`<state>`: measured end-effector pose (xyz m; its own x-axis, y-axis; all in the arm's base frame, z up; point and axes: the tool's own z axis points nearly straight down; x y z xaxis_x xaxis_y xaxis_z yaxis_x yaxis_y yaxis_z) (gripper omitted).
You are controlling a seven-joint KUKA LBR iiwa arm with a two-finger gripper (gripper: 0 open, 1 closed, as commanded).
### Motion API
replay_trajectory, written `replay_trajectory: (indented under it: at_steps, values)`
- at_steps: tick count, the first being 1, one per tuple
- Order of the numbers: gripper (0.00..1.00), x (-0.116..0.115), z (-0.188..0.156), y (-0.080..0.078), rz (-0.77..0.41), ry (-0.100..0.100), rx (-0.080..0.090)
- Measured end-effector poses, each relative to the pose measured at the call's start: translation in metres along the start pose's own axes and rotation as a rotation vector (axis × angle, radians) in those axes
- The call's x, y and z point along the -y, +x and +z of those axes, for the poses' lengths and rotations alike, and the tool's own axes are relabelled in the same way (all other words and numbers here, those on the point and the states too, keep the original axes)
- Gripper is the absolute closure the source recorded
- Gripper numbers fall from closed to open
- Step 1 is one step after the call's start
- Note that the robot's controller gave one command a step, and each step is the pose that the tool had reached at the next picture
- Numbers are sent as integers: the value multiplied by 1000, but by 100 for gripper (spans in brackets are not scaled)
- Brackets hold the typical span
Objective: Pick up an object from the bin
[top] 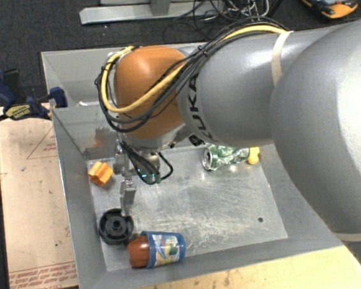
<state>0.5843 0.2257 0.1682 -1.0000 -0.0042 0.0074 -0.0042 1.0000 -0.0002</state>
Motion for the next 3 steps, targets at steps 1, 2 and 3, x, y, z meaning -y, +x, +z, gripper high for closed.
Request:
replay_trajectory:
  at_steps: [1,2,3]
  values:
    - [0,1,-5,-2,3,-2,8]
    - [100,1,84,6,-386,-3,21]
    - [100,1,84,6,-385,-4,21]
